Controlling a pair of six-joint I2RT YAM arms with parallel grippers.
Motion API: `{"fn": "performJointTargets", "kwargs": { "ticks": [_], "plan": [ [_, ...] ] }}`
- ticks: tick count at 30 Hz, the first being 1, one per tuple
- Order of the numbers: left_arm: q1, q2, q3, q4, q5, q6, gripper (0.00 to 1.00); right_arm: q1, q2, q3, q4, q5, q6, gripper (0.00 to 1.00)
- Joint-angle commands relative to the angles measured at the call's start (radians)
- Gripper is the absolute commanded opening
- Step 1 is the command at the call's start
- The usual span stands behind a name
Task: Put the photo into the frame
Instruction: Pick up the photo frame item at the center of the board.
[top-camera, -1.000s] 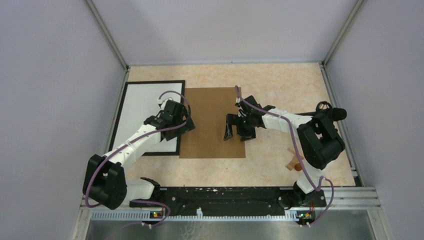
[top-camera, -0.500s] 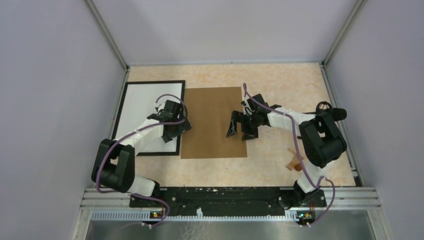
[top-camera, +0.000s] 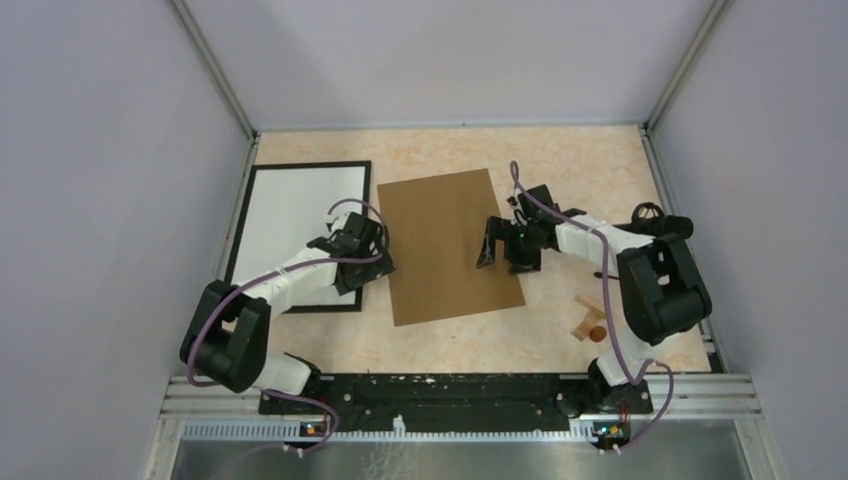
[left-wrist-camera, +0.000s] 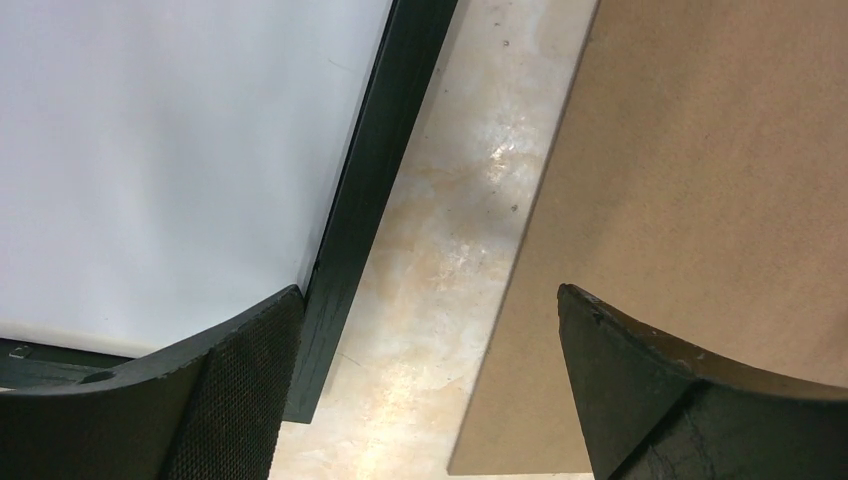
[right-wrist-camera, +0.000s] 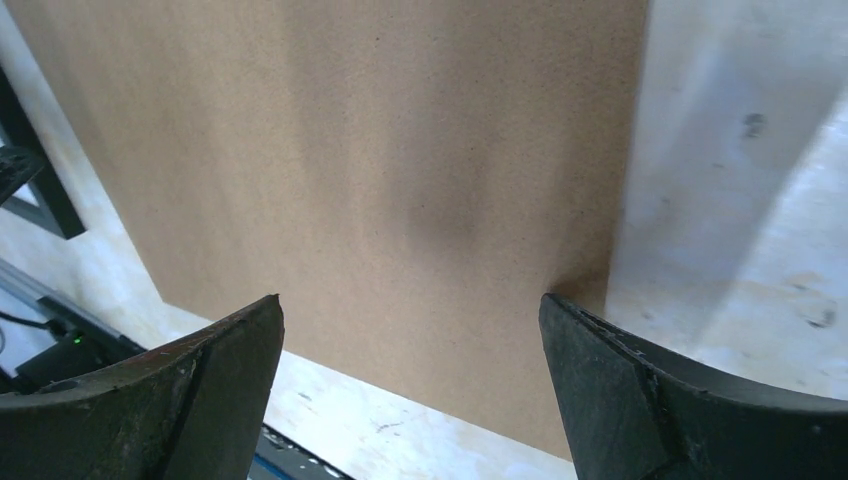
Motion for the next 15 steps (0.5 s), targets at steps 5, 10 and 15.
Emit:
{"fn": "performJointTargets", "kwargs": {
  "ticks": [5,10,15],
  "plan": [
    [-0.125,0.071,0.136,-0.049,0.006,-0.044,0.99,-0.066,-0.057,-0.043,-0.172,0.216,-0.101,0.99],
    [-0.155,0.017,0.152,-0.122,-0.062,-0.102,0.99,-0.067,-0.120,-0.007,-0.210,0.190,-0.126,0.99],
    [-0.216,0.001,0.134,-0.145,0.000,-0.153,0.99,-0.066,-0.114,0.063,-0.272,0.231,-0.146,0.99]
  ]
}}
